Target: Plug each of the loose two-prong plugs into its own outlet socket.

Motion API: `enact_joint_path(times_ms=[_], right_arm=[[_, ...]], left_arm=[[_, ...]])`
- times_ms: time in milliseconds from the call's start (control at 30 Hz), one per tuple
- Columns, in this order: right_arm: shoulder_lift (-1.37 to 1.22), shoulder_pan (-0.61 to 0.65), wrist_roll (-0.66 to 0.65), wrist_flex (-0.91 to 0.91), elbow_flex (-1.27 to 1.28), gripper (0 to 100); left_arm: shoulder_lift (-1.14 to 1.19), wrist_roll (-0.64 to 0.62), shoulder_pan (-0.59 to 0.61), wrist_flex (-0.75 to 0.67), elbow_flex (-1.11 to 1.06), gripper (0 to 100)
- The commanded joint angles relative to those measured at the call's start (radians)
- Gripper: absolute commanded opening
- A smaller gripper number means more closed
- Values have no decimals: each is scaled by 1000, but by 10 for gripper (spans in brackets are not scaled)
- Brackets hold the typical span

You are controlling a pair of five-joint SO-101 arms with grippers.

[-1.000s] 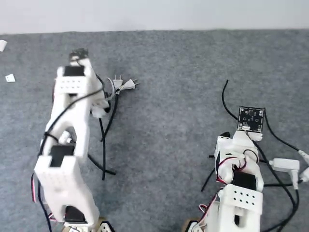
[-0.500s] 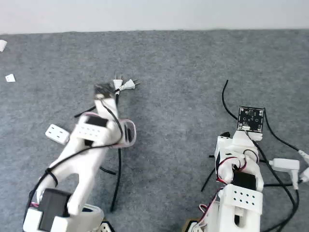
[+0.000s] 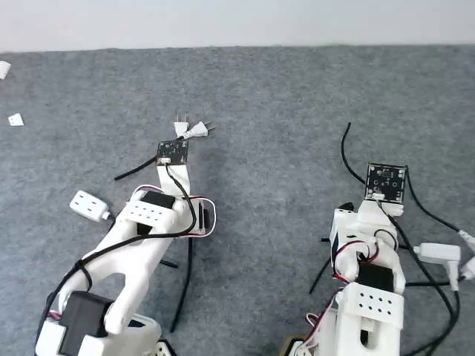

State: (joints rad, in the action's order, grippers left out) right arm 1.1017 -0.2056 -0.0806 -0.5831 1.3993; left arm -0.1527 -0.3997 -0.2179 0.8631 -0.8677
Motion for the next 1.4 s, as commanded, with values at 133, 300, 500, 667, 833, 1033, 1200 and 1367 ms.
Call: enact_joint_path(times_ms=[133, 300, 500, 667, 833, 1033, 1200, 1367], right_arm=[[19, 7, -11, 15, -11, 143], [19, 7, -12, 16, -11, 143], [18, 10, -34, -13, -21, 143], [-36, 154, -114, -94, -89, 143], [-165, 263, -153, -94, -212, 143], [-467, 438, -241, -97, -477, 143], [-760, 572, -239, -105, -738, 143], [-935, 677, 135, -102, -937, 143]], left_arm=[[-54, -11, 3, 44, -18, 402], [-91, -2, 8, 74, -18, 412], [-368, 54, 129, 160, -45, 412], [-600, 98, 255, 115, -173, 412], [-674, 135, 423, 100, -252, 412], [-678, 133, 724, -98, -335, 412], [-677, 133, 844, -193, -378, 412], [-677, 120, 872, -221, -378, 412]])
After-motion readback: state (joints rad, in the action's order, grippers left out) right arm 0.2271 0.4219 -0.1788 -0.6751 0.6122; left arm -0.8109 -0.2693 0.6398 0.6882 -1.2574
